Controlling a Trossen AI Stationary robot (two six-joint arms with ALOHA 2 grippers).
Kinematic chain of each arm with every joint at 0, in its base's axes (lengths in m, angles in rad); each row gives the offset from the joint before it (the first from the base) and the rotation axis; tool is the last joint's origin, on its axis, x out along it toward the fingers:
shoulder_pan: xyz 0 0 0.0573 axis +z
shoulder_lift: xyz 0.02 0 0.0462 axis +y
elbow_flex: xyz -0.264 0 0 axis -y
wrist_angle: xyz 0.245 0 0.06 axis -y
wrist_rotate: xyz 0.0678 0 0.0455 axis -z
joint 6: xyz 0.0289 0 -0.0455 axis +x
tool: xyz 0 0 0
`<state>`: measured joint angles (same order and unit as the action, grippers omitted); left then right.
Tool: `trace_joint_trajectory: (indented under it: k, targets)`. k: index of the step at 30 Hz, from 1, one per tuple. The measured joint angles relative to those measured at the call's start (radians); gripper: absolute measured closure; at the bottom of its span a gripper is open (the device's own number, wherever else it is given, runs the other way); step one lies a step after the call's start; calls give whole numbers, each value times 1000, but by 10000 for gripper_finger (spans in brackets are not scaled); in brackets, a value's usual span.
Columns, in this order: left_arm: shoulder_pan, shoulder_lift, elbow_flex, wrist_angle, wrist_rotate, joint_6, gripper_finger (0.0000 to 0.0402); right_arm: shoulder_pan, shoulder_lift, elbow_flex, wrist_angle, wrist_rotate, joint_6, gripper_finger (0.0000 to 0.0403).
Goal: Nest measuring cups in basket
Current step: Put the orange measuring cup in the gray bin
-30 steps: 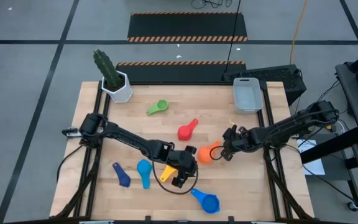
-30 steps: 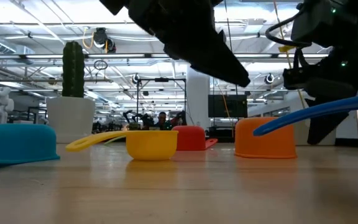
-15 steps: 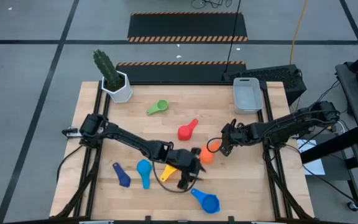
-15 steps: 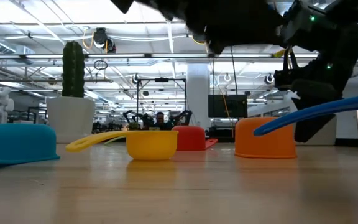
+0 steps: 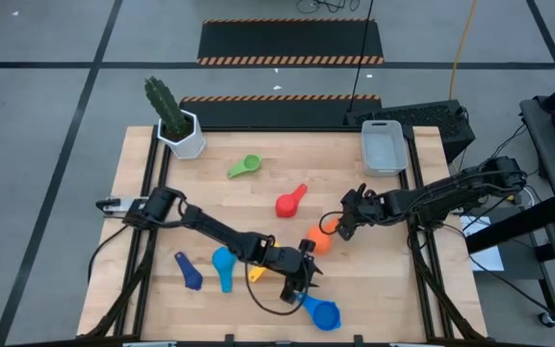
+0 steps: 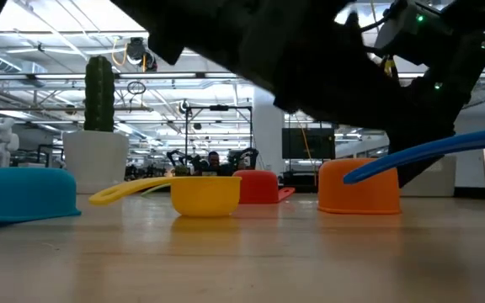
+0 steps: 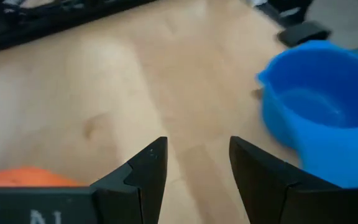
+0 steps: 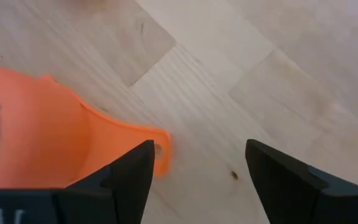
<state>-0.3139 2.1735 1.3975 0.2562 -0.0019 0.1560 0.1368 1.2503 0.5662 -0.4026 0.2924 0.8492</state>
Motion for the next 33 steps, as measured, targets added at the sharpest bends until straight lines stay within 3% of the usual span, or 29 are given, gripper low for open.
trace_joint_trajectory:
  k: [7, 14, 19, 26, 33]
  targets:
    - [33, 1, 0, -1, -7, -2, 224, -1, 0, -95, 196, 43, -14, 156]
    - [75, 1, 0, -122, -18, -26, 224, -13, -2, -212, 436, -44, 8, 156]
    - [90, 1, 0, -181, -43, -22, 225, -12, -3, -255, 497, -55, 45, 156]
    - [107, 1, 0, -280, -154, -5, 225, -13, -1, -330, 707, -143, 40, 156]
    - [111, 1, 0, -293, -167, -24, 225, -13, -2, -357, 737, -186, 75, 156]
